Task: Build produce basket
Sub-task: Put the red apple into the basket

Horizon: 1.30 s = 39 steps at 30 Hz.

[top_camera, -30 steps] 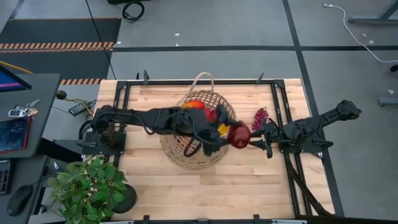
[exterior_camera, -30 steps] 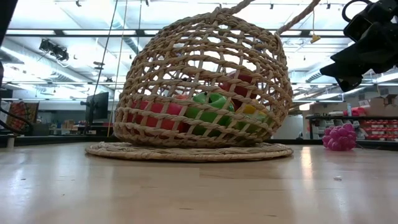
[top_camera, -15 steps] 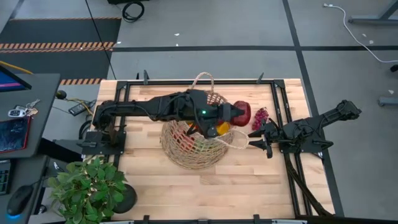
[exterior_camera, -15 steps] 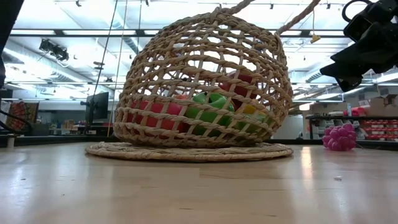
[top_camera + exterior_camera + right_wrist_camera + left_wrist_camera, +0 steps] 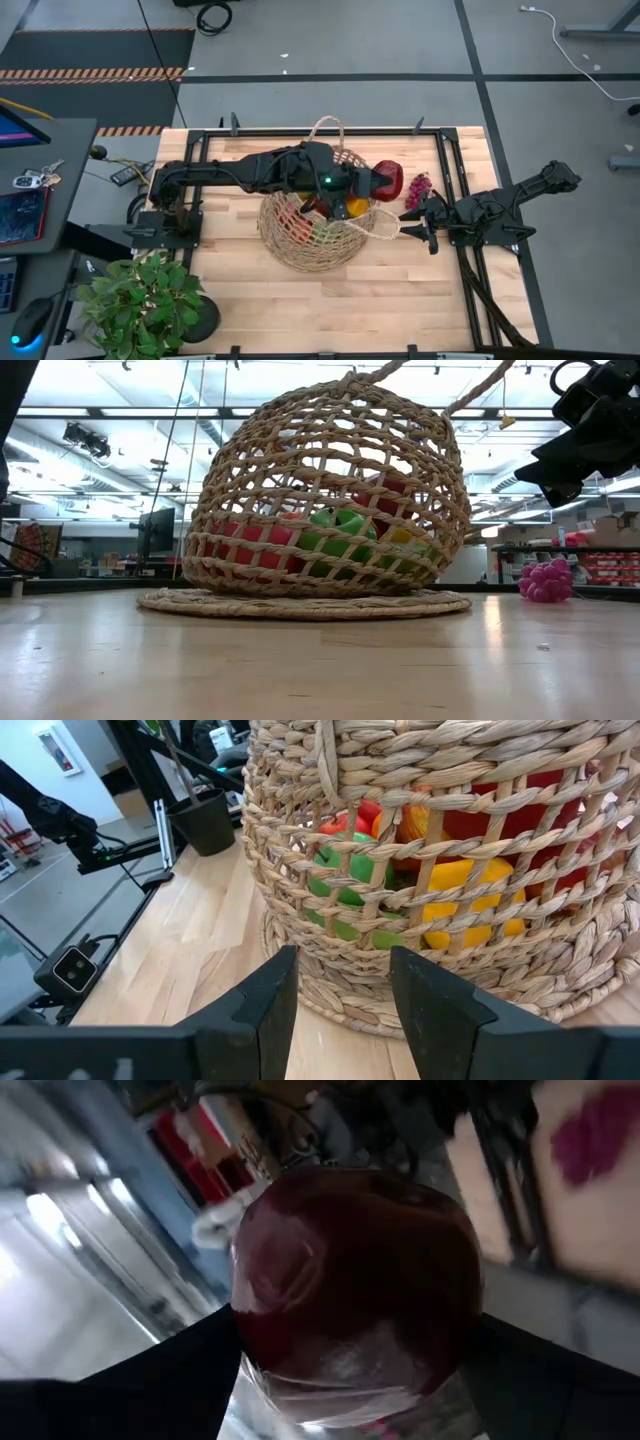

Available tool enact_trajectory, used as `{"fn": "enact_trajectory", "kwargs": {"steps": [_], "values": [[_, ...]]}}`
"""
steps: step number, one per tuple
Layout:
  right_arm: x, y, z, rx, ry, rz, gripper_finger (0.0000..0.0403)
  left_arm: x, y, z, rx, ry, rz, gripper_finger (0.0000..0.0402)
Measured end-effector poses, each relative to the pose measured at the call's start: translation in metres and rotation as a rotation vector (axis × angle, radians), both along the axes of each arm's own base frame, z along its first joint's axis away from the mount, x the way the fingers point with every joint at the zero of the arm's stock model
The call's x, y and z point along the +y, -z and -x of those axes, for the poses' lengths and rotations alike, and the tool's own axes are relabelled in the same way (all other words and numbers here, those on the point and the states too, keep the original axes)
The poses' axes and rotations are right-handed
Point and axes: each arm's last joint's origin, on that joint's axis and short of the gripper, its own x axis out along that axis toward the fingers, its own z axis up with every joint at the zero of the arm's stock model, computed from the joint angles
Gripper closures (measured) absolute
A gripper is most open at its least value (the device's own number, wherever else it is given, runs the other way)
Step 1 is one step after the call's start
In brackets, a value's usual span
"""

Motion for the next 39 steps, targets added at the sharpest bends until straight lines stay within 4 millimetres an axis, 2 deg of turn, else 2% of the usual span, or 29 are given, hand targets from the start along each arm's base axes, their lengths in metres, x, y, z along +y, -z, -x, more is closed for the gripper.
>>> {"fn": "enact_trajectory", "kwargs": {"steps": [4, 12, 16, 24, 27, 33, 39], "values": [[0.000, 0.000, 0.000, 0.000, 0.000, 0.000, 0.0236, 0.004, 0.000, 0.000, -0.050, -0.068, 0.374, 0.0069], [0.000, 0.000, 0.000, 0.000, 0.000, 0.000, 0.0236, 0.021, 0.002, 0.000, -0.213, -0.343, 1.469, 0.0069], [0.000, 0.000, 0.000, 0.000, 0.000, 0.000, 0.0236, 0.028, 0.007, 0.001, -0.257, -0.487, 1.846, 0.0069], [0.000, 0.000, 0.000, -0.001, 0.000, 0.000, 0.0236, 0.028, 0.025, 0.008, -0.256, -0.813, 2.246, 0.0069], [0.000, 0.000, 0.000, 0.000, 0.000, 0.000, 0.0236, 0.024, 0.030, 0.010, -0.194, -0.897, 2.345, 0.0069], [0.000, 0.000, 0.000, 0.000, 0.000, 0.000, 0.0236, 0.022, 0.038, 0.015, -0.044, -1.030, 2.431, 0.0069], [0.000, 0.000, 0.000, 0.000, 0.000, 0.000, 0.0236, 0.036, 0.049, 0.026, -0.111, -1.298, 2.456, 0.0069]]}}
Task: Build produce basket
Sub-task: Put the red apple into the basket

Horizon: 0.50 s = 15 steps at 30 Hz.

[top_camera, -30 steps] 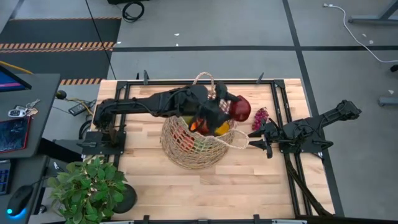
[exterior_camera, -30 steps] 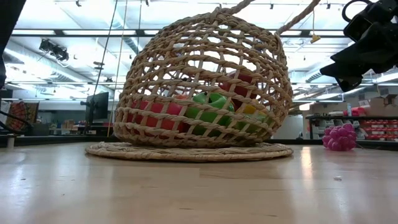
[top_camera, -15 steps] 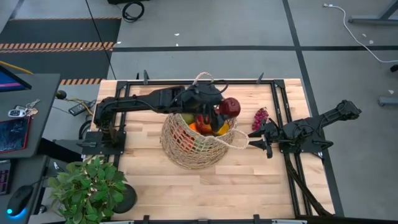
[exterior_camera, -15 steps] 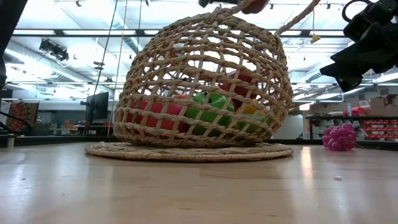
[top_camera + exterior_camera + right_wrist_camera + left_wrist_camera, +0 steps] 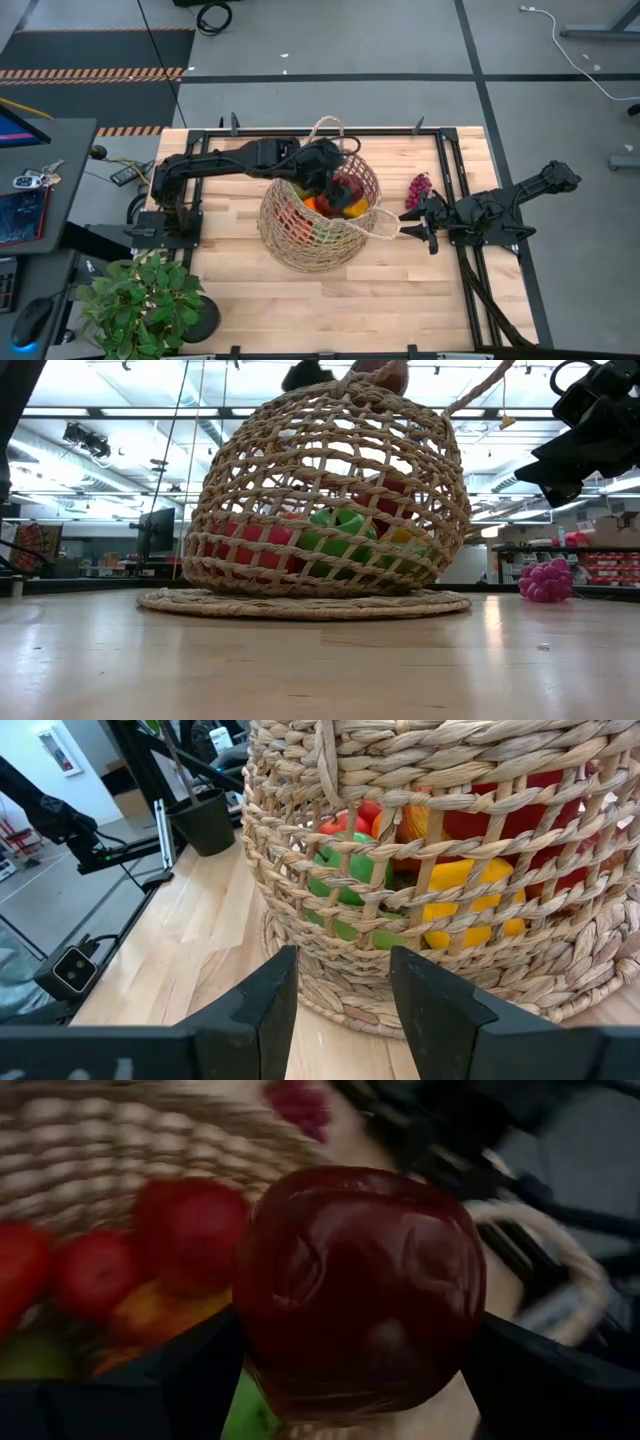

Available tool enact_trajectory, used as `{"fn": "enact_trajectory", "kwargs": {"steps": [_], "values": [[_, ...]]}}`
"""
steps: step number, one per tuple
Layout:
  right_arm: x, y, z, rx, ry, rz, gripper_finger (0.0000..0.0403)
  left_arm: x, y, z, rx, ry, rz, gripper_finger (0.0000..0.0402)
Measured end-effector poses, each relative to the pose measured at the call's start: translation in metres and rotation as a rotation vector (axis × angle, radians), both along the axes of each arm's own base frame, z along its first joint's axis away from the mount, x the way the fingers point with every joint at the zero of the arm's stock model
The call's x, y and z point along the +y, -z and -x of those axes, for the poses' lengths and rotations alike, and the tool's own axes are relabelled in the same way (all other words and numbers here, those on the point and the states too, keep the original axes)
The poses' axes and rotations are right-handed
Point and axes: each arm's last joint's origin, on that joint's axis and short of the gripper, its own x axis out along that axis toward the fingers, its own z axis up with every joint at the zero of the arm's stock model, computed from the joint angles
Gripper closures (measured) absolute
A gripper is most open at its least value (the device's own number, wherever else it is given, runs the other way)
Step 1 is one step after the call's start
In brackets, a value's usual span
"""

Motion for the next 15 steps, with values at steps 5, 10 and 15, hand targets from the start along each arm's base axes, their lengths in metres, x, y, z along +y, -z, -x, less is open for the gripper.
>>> {"fn": "enact_trajectory", "kwargs": {"steps": [5, 10, 15], "values": [[0.000, 0.000, 0.000, 0.000, 0.000, 0.000, 0.0236, 0.017, 0.003, 0.005, 0.043, -0.143, -0.002, 0.0069], [0.000, 0.000, 0.000, 0.000, 0.000, 0.000, 0.0236, 0.032, 0.018, -0.001, 0.103, -0.222, 0.004, 0.0069], [0.000, -0.001, 0.000, -0.009, -0.001, -0.003, 0.0236, 0.036, 0.032, -0.014, 0.105, -0.210, 0.034, 0.0069]]}}
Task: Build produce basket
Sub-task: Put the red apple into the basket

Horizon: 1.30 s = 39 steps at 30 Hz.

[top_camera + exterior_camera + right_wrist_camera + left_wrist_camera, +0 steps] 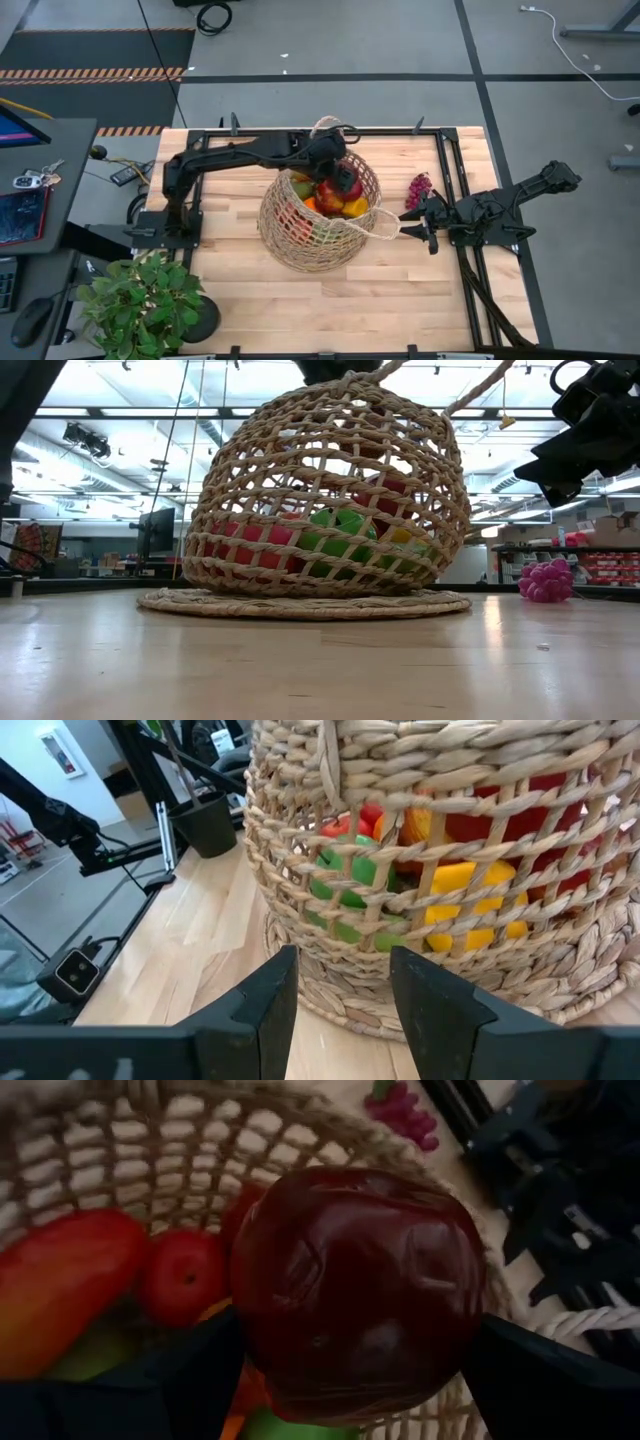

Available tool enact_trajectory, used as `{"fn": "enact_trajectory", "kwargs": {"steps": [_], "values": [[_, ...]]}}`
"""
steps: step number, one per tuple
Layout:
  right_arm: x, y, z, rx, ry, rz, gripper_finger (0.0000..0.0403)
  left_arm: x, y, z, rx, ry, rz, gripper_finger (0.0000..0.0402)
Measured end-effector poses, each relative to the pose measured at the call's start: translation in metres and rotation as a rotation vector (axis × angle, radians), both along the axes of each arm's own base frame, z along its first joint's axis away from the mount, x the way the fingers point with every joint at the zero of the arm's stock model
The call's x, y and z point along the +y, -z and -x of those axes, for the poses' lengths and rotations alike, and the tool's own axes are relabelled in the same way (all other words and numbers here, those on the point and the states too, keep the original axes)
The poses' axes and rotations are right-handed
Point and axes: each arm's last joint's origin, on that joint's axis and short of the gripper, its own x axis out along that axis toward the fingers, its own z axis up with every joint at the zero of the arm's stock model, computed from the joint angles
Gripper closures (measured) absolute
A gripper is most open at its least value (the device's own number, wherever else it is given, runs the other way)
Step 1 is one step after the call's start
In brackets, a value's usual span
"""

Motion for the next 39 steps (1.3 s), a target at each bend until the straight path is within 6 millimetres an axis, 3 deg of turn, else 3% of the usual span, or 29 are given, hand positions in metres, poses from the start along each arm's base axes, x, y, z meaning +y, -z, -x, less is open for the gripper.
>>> {"fn": "enact_trajectory", "kwargs": {"steps": [17, 21, 30, 39], "values": [[0.001, 0.000, -0.001, -0.003, 0.000, -0.001, 0.0236, -0.002, 0.063, -0.035, 0.144, 0.137, -0.009, 0.0069], [0.001, -0.001, -0.002, -0.005, 0.000, -0.002, 0.0236, -0.001, 0.064, -0.036, 0.153, 0.161, -0.050, 0.0069], [0.001, -0.001, -0.002, -0.009, 0.000, -0.004, 0.0236, -0.002, 0.065, -0.035, 0.212, 0.397, -0.220, 0.0069], [0.001, -0.001, -0.002, -0.009, 0.000, -0.003, 0.0236, -0.002, 0.073, -0.019, 0.407, 0.515, -0.257, 0.0046]]}}
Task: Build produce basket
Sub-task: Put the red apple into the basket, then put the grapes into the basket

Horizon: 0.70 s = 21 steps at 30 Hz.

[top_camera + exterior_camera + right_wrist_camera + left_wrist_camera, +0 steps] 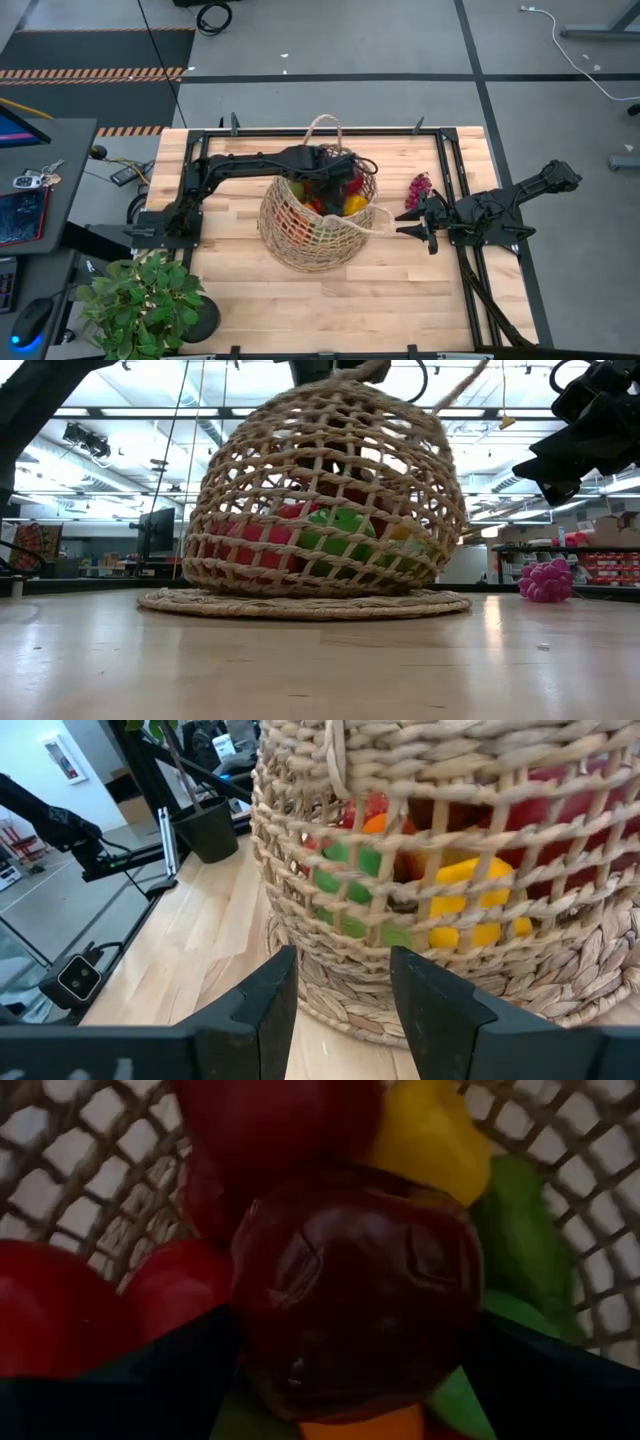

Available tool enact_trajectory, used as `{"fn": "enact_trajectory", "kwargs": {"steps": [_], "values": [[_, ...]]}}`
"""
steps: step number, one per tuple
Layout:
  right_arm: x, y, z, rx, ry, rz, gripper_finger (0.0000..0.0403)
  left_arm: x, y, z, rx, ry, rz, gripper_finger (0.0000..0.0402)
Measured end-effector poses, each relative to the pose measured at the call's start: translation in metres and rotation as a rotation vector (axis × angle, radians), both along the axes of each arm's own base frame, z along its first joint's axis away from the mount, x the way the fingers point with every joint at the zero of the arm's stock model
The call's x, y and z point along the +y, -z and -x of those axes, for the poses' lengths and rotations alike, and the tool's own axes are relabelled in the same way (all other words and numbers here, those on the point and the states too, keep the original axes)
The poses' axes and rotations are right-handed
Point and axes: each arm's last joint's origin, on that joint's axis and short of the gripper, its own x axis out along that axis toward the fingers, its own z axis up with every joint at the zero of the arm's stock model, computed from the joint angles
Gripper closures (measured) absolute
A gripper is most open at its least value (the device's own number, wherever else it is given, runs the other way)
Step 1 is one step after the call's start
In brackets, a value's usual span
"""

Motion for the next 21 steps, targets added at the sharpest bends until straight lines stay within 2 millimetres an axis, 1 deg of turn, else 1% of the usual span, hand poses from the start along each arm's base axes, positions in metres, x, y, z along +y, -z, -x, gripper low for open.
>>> {"fn": "enact_trajectory", "kwargs": {"steps": [6, 9, 11, 16, 21], "values": [[0.000, 0.000, 0.000, 0.000, 0.000, 0.000, 0.0236, -0.003, 0.001, 0.001, 0.019, 0.027, -0.005, 0.0008], [0.000, 0.000, 0.000, 0.000, 0.000, 0.000, 0.0236, -0.003, 0.000, 0.001, 0.016, 0.026, -0.003, 0.0007], [0.000, 0.000, 0.000, 0.000, 0.000, 0.000, 0.0236, -0.001, -0.004, 0.002, 0.017, 0.013, 0.003, 0.0007], [0.000, 0.000, 0.000, 0.000, 0.000, 0.000, 0.0236, 0.000, -0.038, 0.006, -0.040, -0.006, -0.005, 0.0007], [0.000, 0.000, 0.000, 0.000, 0.000, 0.000, 0.0236, -0.005, -0.070, 0.014, -0.073, -0.005, -0.043, 0.0008]]}}
